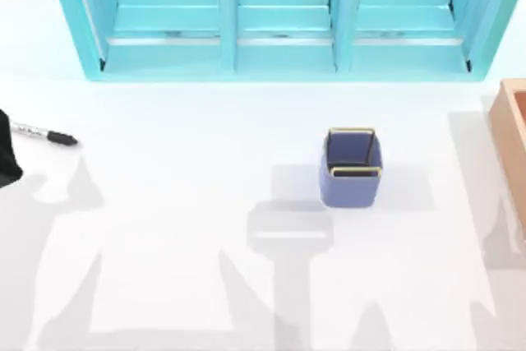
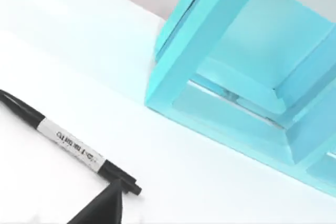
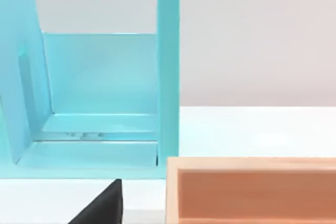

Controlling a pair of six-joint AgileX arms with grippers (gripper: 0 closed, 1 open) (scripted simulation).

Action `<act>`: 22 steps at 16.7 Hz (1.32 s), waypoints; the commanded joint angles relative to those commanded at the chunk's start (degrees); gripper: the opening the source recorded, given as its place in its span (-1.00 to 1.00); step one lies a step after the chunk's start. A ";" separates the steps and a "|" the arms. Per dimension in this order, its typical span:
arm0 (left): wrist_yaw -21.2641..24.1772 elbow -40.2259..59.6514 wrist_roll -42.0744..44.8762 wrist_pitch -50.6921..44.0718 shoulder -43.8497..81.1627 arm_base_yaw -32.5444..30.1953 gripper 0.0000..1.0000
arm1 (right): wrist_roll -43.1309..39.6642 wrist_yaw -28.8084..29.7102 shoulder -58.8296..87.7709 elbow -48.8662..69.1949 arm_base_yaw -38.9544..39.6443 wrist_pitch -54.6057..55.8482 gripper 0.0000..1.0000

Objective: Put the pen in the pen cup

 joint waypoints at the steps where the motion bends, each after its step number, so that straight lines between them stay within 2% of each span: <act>1: 1.67 2.05 -3.63 1.62 6.20 1.06 1.00 | 0.00 0.00 0.00 0.00 0.00 0.00 1.00; 7: 11.05 13.73 -24.39 10.82 41.10 7.27 1.00 | 0.00 0.00 0.00 0.00 0.00 0.00 1.00; 11: 15.58 18.60 -34.48 14.51 56.43 10.17 1.00 | 0.00 0.00 0.00 0.00 0.00 0.00 1.00; 15: 17.62 20.43 -39.08 15.81 62.39 11.41 1.00 | 0.00 0.00 0.00 0.00 0.00 0.00 1.00; 22: 17.27 20.99 -39.53 16.38 63.25 10.83 1.00 | 0.00 0.00 0.00 0.00 0.00 0.00 1.00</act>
